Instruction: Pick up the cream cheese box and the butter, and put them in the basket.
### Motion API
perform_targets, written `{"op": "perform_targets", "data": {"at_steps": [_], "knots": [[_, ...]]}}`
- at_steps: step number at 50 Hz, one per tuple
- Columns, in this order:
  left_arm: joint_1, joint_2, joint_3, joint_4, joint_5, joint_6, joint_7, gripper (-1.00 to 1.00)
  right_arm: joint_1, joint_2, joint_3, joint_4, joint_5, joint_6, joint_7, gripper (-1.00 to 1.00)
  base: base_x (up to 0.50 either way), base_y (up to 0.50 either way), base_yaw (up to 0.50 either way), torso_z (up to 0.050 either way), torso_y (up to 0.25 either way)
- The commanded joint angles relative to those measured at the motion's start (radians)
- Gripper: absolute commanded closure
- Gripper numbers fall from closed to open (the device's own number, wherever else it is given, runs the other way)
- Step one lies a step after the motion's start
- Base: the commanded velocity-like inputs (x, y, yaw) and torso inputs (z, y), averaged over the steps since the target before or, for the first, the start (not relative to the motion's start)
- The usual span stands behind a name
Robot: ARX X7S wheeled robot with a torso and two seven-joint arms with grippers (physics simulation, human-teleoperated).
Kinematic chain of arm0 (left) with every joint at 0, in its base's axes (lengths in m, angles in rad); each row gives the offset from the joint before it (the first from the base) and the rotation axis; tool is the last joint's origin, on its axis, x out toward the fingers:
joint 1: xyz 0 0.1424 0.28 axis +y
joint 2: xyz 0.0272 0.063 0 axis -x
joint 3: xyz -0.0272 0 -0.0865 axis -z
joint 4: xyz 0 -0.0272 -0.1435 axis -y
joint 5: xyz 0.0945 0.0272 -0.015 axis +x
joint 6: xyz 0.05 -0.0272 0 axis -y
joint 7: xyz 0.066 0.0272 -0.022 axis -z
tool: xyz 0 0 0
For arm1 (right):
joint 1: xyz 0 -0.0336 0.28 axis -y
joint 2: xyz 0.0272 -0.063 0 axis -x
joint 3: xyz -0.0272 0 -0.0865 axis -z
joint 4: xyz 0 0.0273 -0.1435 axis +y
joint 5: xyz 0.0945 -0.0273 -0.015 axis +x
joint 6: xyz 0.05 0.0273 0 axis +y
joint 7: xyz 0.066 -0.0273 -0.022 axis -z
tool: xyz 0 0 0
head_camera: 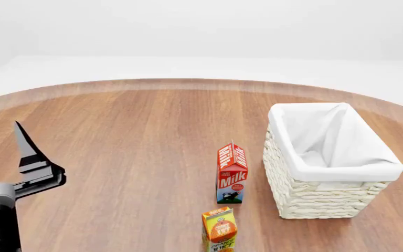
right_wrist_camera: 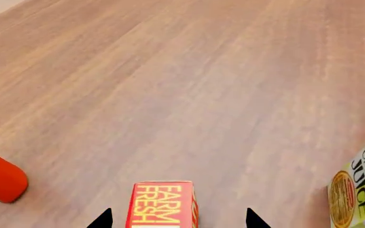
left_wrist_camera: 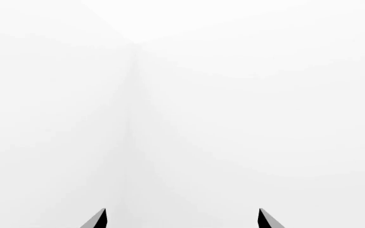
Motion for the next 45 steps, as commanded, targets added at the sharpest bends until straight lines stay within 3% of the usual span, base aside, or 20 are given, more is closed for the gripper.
{"op": "perform_targets", "data": {"at_steps": [1,15,45], "knots": [[0.005,0.02,-0.028,0.004,0.002,0.012,0.028,-1.0,-0.03,-0.014,0.022,0.053,0.013,-0.025,-0.052,-1.0,0.0,0.0,0.0,0.0,0.0],[0.004,0.019,-0.025,0.006,0.002,0.01,0.025,-1.0,-0.05,-0.051,0.119,0.002,0.235,0.081,0.081,-1.0,0.0,0.0,0.0,0.0,0.0],[-0.008,0.021,0.003,-0.005,0.007,0.009,0.026,-1.0,-0.023,-0.027,0.108,0.005,0.299,0.107,0.143,-1.0,0.0,0.0,0.0,0.0,0.0]]}}
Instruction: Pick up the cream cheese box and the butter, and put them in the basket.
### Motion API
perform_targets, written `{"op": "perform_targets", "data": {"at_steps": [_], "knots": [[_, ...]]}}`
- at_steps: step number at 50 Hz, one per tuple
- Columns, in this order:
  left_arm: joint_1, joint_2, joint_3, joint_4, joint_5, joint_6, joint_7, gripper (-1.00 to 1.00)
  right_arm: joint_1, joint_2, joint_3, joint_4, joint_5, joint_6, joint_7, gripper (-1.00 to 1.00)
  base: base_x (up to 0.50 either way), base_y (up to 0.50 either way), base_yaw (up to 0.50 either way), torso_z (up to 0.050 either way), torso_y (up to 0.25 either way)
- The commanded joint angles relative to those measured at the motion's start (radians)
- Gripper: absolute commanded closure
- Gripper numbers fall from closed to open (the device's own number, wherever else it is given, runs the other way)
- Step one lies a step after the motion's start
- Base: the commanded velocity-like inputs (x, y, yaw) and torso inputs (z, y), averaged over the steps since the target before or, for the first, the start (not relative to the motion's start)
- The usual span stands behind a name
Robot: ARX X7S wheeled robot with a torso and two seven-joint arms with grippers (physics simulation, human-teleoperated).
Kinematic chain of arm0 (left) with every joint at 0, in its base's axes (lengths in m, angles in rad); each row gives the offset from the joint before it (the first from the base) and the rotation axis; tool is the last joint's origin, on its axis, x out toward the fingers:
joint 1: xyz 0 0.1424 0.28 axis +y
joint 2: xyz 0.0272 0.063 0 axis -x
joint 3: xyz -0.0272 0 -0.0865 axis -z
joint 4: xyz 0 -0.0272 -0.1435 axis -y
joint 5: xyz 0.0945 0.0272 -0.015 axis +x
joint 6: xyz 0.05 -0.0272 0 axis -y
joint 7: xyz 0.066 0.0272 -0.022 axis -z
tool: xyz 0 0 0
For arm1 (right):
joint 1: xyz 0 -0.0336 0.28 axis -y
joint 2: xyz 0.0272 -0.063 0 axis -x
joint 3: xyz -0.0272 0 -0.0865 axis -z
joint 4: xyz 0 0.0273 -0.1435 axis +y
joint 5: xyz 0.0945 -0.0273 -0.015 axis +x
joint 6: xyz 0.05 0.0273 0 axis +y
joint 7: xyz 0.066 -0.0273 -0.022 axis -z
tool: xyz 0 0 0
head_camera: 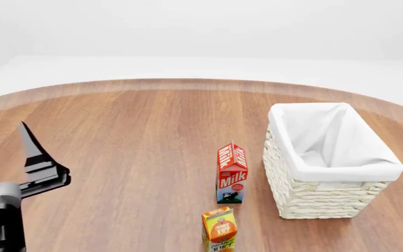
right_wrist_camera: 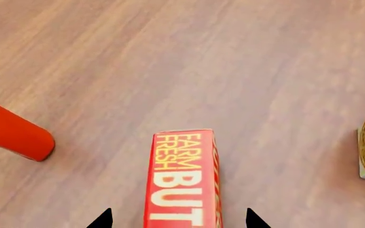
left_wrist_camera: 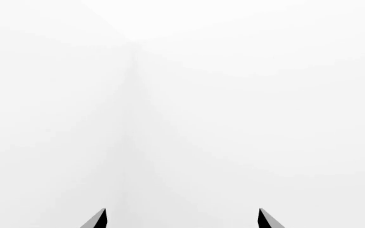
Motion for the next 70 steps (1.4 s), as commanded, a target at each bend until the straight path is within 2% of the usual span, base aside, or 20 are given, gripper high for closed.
{"op": "perform_targets", "data": {"at_steps": [1,70], "knots": [[-0.001,0.021,-0.019,-0.001,0.004,0.01,0.031,-1.0,0.004,-0.009,0.021,0.007,0.009,0.002,-0.007,-1.0,0.0,0.0,0.0,0.0,0.0],[0.011,0.018,-0.02,-0.025,0.0,0.038,0.022,-1.0,0.023,0.03,-0.05,0.172,-0.036,-0.106,-0.151,-1.0,0.0,0.0,0.0,0.0,0.0]]}}
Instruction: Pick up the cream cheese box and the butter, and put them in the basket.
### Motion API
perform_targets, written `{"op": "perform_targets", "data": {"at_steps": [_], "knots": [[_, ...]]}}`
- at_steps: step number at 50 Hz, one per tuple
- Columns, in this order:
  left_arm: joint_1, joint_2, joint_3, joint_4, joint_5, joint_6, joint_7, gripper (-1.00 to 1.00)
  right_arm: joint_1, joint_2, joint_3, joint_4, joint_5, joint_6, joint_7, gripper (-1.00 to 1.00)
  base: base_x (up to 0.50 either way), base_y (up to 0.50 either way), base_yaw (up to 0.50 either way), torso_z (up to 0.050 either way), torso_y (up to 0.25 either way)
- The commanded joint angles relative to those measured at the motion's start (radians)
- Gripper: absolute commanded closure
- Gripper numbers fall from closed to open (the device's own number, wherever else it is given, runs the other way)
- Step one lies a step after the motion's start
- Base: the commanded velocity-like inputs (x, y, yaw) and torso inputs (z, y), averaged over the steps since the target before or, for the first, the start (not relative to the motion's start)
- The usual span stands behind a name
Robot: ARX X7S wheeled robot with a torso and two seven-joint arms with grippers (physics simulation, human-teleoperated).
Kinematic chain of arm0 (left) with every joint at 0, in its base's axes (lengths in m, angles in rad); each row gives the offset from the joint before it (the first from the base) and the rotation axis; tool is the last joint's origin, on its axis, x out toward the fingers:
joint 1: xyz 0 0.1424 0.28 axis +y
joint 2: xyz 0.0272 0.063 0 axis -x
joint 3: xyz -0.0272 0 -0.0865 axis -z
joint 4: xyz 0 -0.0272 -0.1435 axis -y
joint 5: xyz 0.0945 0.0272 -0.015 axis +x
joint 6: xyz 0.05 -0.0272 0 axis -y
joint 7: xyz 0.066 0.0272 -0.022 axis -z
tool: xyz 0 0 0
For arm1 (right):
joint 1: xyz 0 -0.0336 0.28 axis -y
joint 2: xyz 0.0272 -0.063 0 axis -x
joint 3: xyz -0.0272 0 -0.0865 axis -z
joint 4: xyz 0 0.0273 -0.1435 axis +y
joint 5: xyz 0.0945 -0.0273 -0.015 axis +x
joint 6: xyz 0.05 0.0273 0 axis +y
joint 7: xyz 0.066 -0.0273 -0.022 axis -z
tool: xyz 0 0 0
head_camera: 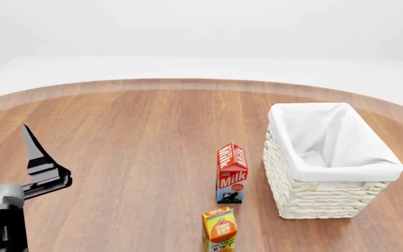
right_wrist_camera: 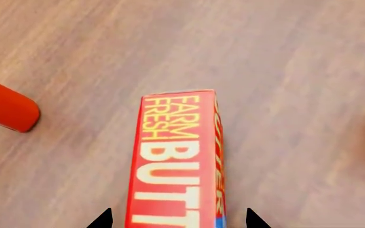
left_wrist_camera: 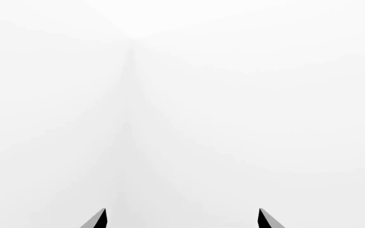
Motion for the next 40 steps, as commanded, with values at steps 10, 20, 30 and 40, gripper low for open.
{"op": "perform_targets", "data": {"at_steps": [10,20,30,40], "knots": [[0.008,0.016,-0.034,0.006,-0.001,0.013,0.024,-1.0,0.004,-0.012,-0.03,0.023,-0.037,-0.021,-0.078,-1.0,0.0,0.0,0.0,0.0,0.0],[0.008,0.014,-0.035,0.006,-0.003,0.013,0.023,-1.0,0.011,-0.006,-0.025,0.102,-0.057,-0.058,-0.13,-1.0,0.0,0.0,0.0,0.0,0.0],[0.005,0.014,-0.028,0.002,-0.004,0.013,0.024,-1.0,0.015,-0.002,-0.026,0.147,-0.073,-0.081,-0.15,-1.0,0.0,0.0,0.0,0.0,0.0],[0.005,0.013,-0.027,-0.003,-0.005,0.017,0.024,-1.0,0.023,0.003,-0.079,0.158,-0.105,-0.086,-0.176,-1.0,0.0,0.0,0.0,0.0,0.0]]}}
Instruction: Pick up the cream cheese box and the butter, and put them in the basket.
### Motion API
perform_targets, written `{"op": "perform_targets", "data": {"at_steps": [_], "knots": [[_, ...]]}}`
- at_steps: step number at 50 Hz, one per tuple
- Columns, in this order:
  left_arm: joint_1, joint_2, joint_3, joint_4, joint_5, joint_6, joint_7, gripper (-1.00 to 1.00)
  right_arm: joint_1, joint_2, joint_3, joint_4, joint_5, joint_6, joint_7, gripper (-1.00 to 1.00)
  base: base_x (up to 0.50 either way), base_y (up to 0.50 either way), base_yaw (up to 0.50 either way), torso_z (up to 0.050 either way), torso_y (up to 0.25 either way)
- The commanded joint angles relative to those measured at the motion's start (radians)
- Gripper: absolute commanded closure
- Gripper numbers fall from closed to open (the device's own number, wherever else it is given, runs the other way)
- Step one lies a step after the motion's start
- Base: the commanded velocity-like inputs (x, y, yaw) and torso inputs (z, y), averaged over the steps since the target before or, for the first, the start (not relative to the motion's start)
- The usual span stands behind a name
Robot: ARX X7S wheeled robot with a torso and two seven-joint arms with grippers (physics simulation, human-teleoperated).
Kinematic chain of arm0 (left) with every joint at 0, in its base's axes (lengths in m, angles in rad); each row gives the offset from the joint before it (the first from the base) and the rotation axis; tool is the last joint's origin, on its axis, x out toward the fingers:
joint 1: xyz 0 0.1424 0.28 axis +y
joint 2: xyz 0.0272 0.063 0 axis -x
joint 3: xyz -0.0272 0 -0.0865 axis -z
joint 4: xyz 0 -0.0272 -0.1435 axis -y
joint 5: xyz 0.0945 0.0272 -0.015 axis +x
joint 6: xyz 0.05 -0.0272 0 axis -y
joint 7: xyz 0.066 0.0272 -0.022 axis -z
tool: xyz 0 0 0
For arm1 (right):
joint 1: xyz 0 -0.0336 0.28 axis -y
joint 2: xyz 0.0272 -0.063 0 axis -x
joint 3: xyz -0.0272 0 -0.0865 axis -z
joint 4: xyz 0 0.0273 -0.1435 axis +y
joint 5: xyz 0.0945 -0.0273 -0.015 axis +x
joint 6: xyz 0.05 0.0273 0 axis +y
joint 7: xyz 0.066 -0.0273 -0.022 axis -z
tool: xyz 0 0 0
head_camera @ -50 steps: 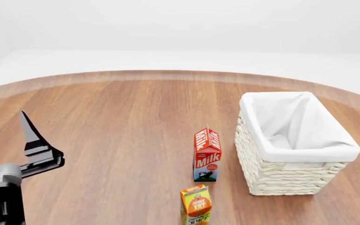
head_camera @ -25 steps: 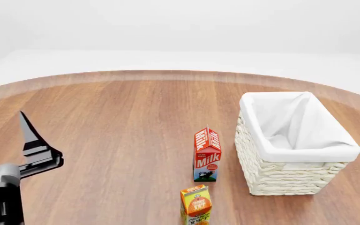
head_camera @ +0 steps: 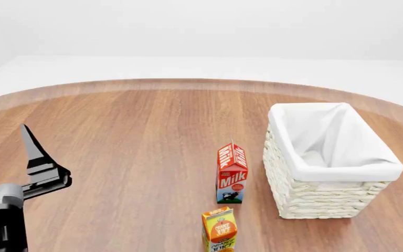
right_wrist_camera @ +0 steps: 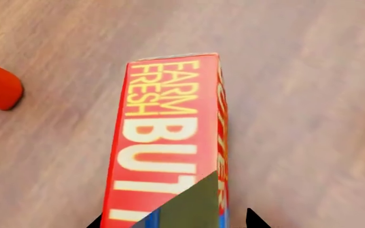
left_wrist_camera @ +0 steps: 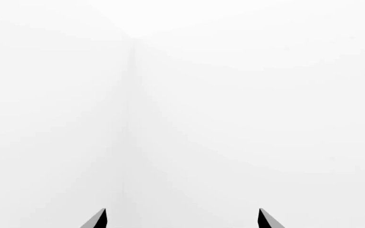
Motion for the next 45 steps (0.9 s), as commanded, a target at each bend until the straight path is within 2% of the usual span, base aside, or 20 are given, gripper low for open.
{"op": "perform_targets", "data": {"at_steps": [1,2,24,34,45], "knots": [[0.005,0.019,-0.03,0.001,0.0,0.013,0.028,-1.0,0.009,-0.011,-0.023,0.019,-0.051,-0.018,-0.063,-1.0,0.0,0.0,0.0,0.0,0.0],[0.009,0.018,-0.034,0.006,-0.001,0.013,0.027,-1.0,0.028,0.007,-0.058,-0.036,-0.137,-0.052,-0.054,1.0,0.0,0.0,0.0,0.0,0.0],[0.015,0.013,-0.039,0.011,-0.003,0.016,0.021,-1.0,0.195,0.048,-0.038,-0.416,-0.304,-0.051,0.133,1.0,0.0,0.0,0.0,0.0,0.001],[0.018,0.012,-0.038,0.014,-0.001,0.016,0.019,-1.0,0.289,0.067,0.158,-0.584,-0.082,0.04,0.258,1.0,0.0,0.0,0.0,0.0,0.0],[0.02,0.008,-0.043,0.019,-0.005,0.013,0.015,-1.0,0.349,0.091,0.253,-0.666,0.107,0.073,0.388,1.0,0.0,0.0,0.0,0.001,0.001]]}}
